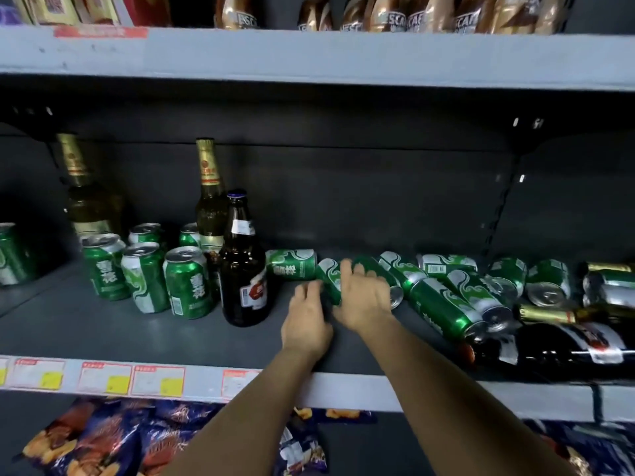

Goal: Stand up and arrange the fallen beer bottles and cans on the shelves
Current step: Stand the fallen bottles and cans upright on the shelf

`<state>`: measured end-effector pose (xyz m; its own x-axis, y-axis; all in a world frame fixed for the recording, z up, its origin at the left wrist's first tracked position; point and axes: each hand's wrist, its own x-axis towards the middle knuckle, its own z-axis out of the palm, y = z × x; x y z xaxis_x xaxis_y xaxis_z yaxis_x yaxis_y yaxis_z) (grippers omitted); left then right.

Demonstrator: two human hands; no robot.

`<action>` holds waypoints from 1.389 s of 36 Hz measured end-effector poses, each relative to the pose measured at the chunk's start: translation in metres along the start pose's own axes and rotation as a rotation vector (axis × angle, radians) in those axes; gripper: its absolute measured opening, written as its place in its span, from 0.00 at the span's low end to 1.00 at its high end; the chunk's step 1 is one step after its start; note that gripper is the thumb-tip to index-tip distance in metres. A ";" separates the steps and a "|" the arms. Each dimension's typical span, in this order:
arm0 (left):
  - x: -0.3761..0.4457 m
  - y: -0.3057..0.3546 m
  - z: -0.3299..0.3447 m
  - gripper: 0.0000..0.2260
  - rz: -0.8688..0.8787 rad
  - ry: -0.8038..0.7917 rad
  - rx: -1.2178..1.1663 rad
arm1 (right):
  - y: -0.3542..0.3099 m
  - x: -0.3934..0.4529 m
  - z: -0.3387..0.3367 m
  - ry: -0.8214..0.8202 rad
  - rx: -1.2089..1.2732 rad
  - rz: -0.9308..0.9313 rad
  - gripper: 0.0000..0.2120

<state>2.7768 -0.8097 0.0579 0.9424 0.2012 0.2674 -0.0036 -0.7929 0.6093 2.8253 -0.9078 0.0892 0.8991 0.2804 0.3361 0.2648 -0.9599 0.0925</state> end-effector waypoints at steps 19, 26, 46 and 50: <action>0.054 0.012 0.006 0.34 -0.113 0.090 -0.001 | 0.005 0.056 -0.023 0.054 0.599 0.258 0.29; 0.083 0.000 -0.005 0.37 -0.250 0.190 0.243 | 0.002 0.069 -0.017 0.042 0.644 0.260 0.26; 0.089 -0.006 0.002 0.19 -0.304 0.175 0.476 | 0.005 0.073 -0.007 0.035 0.617 0.232 0.29; 0.095 -0.006 0.005 0.17 -0.350 0.158 0.418 | 0.010 0.077 -0.012 0.059 0.594 0.256 0.30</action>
<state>2.8681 -0.7882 0.0762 0.8018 0.5514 0.2305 0.4635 -0.8172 0.3426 2.8927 -0.8957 0.1268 0.9432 0.0257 0.3313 0.2071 -0.8250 -0.5258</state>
